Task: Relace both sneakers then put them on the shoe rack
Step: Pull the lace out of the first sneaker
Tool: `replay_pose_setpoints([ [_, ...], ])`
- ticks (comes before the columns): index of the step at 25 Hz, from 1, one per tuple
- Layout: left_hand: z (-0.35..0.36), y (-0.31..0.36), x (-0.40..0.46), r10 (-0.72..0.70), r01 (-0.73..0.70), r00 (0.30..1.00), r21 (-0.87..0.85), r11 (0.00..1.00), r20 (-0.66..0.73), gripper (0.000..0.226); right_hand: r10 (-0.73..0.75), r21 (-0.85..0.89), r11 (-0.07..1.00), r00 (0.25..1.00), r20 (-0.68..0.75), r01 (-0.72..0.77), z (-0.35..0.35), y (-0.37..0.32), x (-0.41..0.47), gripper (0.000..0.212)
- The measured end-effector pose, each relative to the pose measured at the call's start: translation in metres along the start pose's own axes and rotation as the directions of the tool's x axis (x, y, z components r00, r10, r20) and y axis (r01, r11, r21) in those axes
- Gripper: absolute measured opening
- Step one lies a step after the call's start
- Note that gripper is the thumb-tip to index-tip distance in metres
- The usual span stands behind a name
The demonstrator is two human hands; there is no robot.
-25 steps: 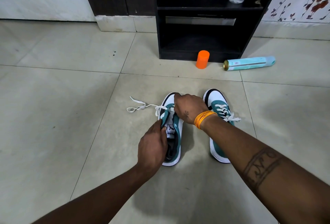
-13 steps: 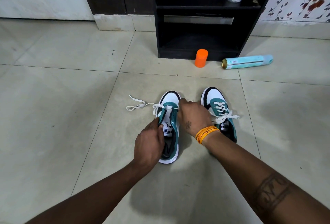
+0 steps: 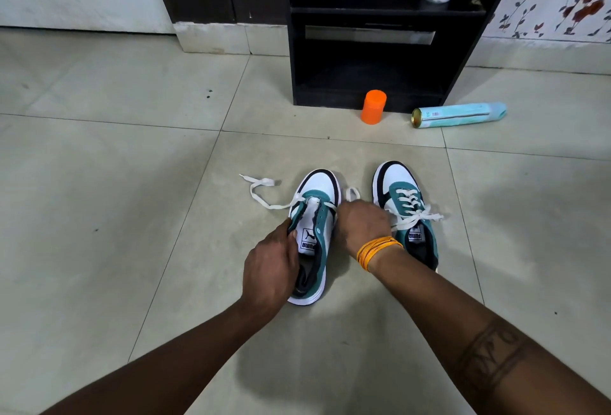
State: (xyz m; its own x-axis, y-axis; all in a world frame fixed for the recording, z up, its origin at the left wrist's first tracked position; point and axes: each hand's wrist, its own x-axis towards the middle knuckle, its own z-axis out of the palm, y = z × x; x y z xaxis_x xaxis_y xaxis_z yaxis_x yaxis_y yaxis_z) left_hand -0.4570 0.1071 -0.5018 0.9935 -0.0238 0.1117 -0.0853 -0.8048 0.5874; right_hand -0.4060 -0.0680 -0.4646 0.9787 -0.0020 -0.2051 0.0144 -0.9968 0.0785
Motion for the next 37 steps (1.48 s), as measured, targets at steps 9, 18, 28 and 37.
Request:
replay_pose_setpoints([
  [9,0.001,0.001,0.000,-0.002,0.002,1.000,0.008,1.000,-0.021,0.032,-0.103,-0.109,0.989,0.995,-0.014,0.100,0.007,0.000,-0.013,0.027],
  [18,0.001,0.003,0.001,-0.010,0.011,1.000,0.087,0.996,-0.008,0.028,-0.065,-0.013,0.998,0.983,-0.172,0.064,-0.026,-0.016,-0.004,0.029],
  [28,-0.001,0.002,0.000,-0.038,0.038,0.999,0.069,0.997,-0.006,0.031,0.016,0.027,0.999,0.998,0.063,-0.018,-0.012,-0.002,-0.003,0.029],
  [37,-0.001,0.007,-0.002,-0.045,0.045,0.999,0.063,0.997,0.000,0.031,0.001,0.017,1.000,0.981,0.192,-0.004,0.000,0.003,0.003,0.032],
])
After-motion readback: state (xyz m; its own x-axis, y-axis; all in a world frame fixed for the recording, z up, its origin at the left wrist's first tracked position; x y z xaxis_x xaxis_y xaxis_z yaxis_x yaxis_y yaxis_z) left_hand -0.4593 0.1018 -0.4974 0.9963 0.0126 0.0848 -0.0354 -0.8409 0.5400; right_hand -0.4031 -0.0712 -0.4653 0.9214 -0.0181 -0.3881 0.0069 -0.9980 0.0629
